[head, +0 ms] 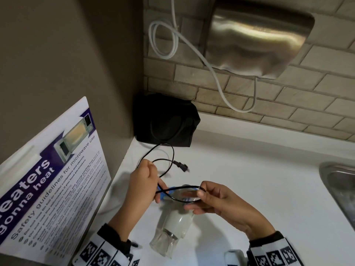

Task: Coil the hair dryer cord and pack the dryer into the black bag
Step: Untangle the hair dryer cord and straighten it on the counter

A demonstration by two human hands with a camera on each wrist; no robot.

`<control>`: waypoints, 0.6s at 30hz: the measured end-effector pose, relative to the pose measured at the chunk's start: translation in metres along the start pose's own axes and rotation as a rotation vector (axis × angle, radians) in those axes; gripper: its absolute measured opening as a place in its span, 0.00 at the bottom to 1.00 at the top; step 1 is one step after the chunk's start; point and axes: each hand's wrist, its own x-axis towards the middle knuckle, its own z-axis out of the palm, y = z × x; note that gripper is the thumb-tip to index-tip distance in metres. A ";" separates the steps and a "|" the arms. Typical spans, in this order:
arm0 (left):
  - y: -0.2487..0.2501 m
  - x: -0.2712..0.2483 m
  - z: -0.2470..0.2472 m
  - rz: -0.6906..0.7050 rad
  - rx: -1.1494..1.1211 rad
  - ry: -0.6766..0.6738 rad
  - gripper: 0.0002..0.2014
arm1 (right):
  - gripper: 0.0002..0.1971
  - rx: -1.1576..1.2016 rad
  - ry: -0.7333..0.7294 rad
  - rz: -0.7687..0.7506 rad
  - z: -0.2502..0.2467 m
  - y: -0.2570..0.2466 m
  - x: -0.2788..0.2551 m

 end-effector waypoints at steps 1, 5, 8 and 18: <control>0.001 -0.002 0.001 0.013 -0.004 -0.006 0.11 | 0.11 0.012 0.017 -0.001 0.000 0.001 0.000; 0.005 -0.008 -0.001 -0.020 -0.104 -0.027 0.14 | 0.16 0.177 0.169 -0.044 -0.005 0.002 0.003; 0.002 -0.002 -0.015 -0.035 -0.130 -0.005 0.13 | 0.08 0.420 0.324 -0.089 -0.014 0.001 0.006; -0.005 -0.004 -0.025 0.057 0.201 -0.383 0.14 | 0.12 0.038 0.421 0.002 -0.031 -0.002 0.006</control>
